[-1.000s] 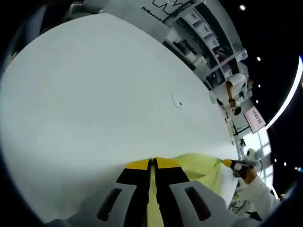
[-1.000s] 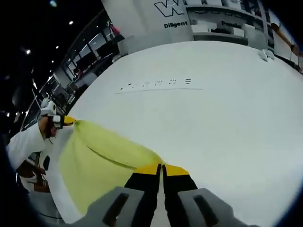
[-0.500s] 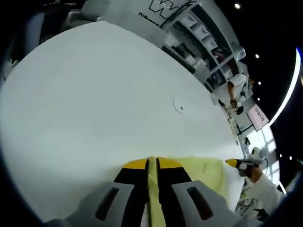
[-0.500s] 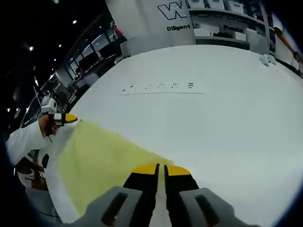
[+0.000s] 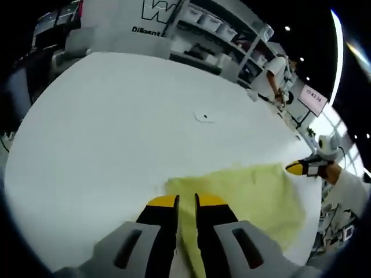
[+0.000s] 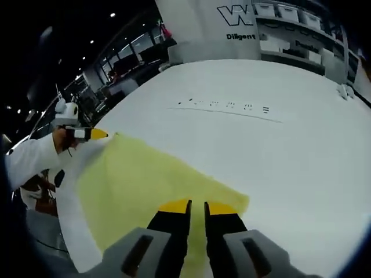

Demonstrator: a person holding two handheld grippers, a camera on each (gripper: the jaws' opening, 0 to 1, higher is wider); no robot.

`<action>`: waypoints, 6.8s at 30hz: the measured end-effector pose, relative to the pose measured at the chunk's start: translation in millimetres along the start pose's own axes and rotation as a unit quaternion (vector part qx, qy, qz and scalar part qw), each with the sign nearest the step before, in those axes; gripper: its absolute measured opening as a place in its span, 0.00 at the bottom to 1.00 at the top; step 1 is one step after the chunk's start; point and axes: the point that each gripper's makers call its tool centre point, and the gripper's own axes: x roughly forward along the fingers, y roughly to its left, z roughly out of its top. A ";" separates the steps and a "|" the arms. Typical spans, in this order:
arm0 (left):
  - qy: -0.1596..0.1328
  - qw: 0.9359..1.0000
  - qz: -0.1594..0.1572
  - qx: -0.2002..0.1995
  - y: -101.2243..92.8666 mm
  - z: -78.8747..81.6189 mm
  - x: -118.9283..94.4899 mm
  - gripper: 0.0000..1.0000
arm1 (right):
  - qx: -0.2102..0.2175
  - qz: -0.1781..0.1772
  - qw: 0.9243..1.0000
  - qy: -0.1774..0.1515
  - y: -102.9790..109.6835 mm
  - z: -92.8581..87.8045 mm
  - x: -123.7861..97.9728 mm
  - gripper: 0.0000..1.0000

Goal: Fold the garment on the visible template until the final outline fits inside the template.

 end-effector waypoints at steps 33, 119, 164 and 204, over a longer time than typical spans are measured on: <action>0.021 0.972 -0.053 0.228 -35.1 12.3 18.3 0.16 | -0.162 0.031 0.986 0.028 8.5 31.5 36.0 0.17; 0.062 0.964 -0.046 0.254 -41.5 -6.2 19.8 0.15 | -0.163 -0.001 0.986 0.028 6.3 13.6 16.9 0.26; -0.002 0.985 -0.018 0.174 -46.4 -63.5 -69.2 0.28 | -0.076 -0.020 0.997 -0.029 48.1 -53.6 -59.4 0.47; 0.025 0.988 -0.021 0.152 -34.0 -149.9 -105.9 0.19 | -0.031 -0.028 0.999 -0.007 59.0 -138.5 -74.0 0.28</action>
